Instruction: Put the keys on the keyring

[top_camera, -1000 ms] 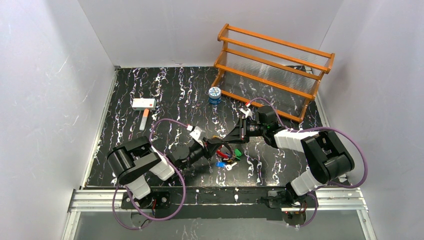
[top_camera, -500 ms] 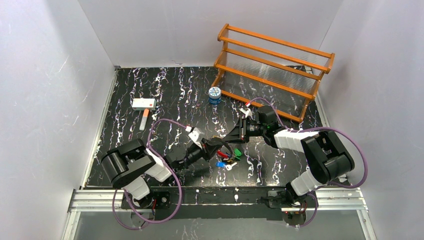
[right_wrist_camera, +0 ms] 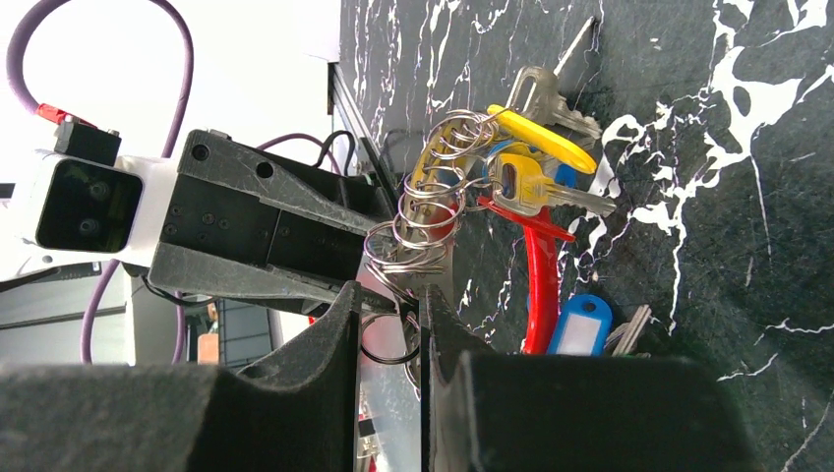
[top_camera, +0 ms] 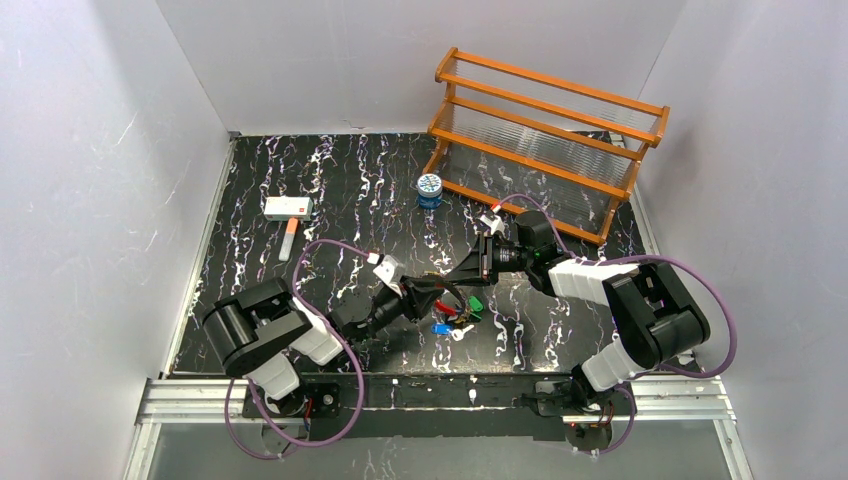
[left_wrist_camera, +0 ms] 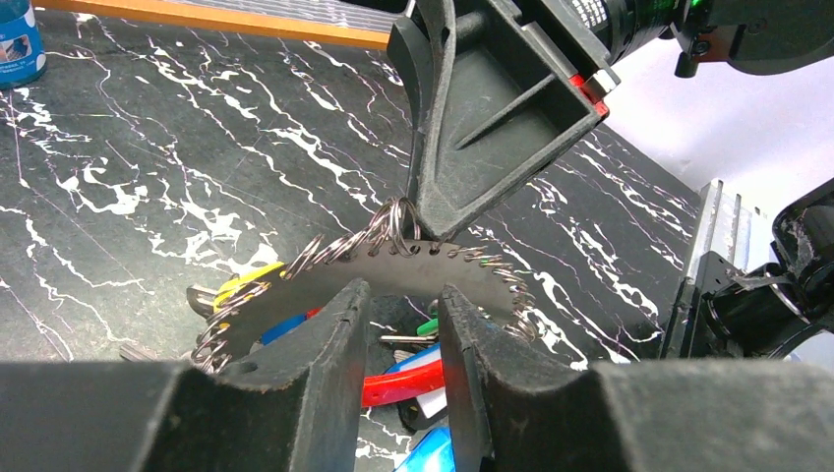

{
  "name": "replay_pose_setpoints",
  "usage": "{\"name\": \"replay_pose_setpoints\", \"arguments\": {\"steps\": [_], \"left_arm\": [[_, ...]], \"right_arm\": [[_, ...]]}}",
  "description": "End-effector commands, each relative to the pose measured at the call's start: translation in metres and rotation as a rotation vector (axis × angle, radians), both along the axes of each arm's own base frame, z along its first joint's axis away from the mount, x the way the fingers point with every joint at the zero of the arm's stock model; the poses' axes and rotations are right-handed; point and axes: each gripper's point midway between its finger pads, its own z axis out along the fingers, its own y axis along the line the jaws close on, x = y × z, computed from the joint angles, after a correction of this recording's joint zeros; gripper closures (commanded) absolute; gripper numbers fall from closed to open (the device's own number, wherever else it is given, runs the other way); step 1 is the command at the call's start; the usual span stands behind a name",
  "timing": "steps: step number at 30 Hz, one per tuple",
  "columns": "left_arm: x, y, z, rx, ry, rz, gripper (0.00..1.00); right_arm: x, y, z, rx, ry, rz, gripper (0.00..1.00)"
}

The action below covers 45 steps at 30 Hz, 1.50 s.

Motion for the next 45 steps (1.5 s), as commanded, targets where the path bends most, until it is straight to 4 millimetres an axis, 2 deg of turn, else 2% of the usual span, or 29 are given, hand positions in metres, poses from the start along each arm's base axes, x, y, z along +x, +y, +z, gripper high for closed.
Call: {"name": "replay_pose_setpoints", "arguments": {"steps": [1, 7, 10, 14, 17, 19, 22, 28, 34, 40, 45], "left_arm": [[0.007, -0.002, 0.07, -0.215, -0.159, 0.028, 0.71], [0.009, -0.012, 0.076, -0.226, -0.173, 0.006, 0.84], [0.01, -0.014, 0.078, -0.233, -0.175, 0.004, 0.84], [0.014, -0.015, 0.076, -0.231, -0.168, 0.02, 0.78], [0.018, -0.015, 0.071, -0.217, -0.162, 0.038, 0.79], [0.021, -0.016, 0.068, -0.208, -0.163, 0.045, 0.85], [0.022, -0.018, 0.064, -0.195, -0.165, 0.042, 1.0], [0.018, -0.013, 0.065, -0.179, -0.189, 0.039, 1.0], [0.003, -0.01, 0.063, -0.11, -0.277, -0.03, 1.0], [-0.019, -0.009, 0.059, -0.026, -0.408, -0.141, 0.82], [-0.03, -0.012, 0.072, -0.011, -0.529, -0.199, 0.79]], "right_arm": [[0.005, 0.004, 0.029, 0.068, -0.093, 0.027, 0.99], [0.005, 0.004, 0.031, 0.073, -0.098, 0.03, 0.99], [0.004, 0.004, 0.03, 0.072, -0.096, 0.03, 0.99], [0.004, 0.004, 0.032, 0.076, -0.098, 0.033, 0.99], [0.003, 0.004, 0.033, 0.079, -0.101, 0.035, 0.99], [0.003, 0.004, 0.033, 0.08, -0.102, 0.035, 0.99], [0.003, 0.004, 0.034, 0.081, -0.103, 0.038, 0.99], [0.003, 0.004, 0.034, 0.081, -0.102, 0.038, 0.99], [0.002, 0.006, 0.04, 0.099, -0.097, 0.044, 0.99], [0.002, 0.006, 0.046, 0.11, -0.093, 0.043, 0.99], [0.002, 0.006, 0.049, 0.117, -0.091, 0.043, 0.99]]}}
